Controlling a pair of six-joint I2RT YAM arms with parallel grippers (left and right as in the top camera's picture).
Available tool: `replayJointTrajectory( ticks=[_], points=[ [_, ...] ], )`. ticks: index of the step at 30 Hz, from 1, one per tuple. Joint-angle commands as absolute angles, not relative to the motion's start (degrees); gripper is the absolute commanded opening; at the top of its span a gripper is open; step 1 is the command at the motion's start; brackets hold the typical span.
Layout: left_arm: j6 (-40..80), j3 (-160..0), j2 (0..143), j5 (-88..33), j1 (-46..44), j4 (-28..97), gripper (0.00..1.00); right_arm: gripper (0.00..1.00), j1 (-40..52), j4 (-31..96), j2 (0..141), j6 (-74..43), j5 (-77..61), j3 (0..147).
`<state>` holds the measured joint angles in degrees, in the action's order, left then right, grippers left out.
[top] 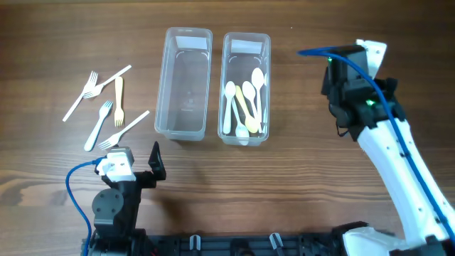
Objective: Pack container
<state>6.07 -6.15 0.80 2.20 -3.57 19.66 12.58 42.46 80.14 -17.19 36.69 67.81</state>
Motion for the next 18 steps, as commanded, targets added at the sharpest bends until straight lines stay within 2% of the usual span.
replayJointTrajectory(
  ticks=[1,6,18],
  points=[
    [5.6,-6.0,0.4,1.5,-3.2,19.5,1.00,1.00,12.5,42.5,83.7,-16.5,26.7,68.0],
    [5.6,-6.0,0.4,1.5,-3.2,19.5,1.00,1.00,12.5,42.5,86.8,-16.5,15.9,68.0],
    [5.6,-6.0,0.4,1.5,-3.2,19.5,1.00,1.00,12.5,42.4,86.8,-16.5,16.0,68.0]
  ],
)
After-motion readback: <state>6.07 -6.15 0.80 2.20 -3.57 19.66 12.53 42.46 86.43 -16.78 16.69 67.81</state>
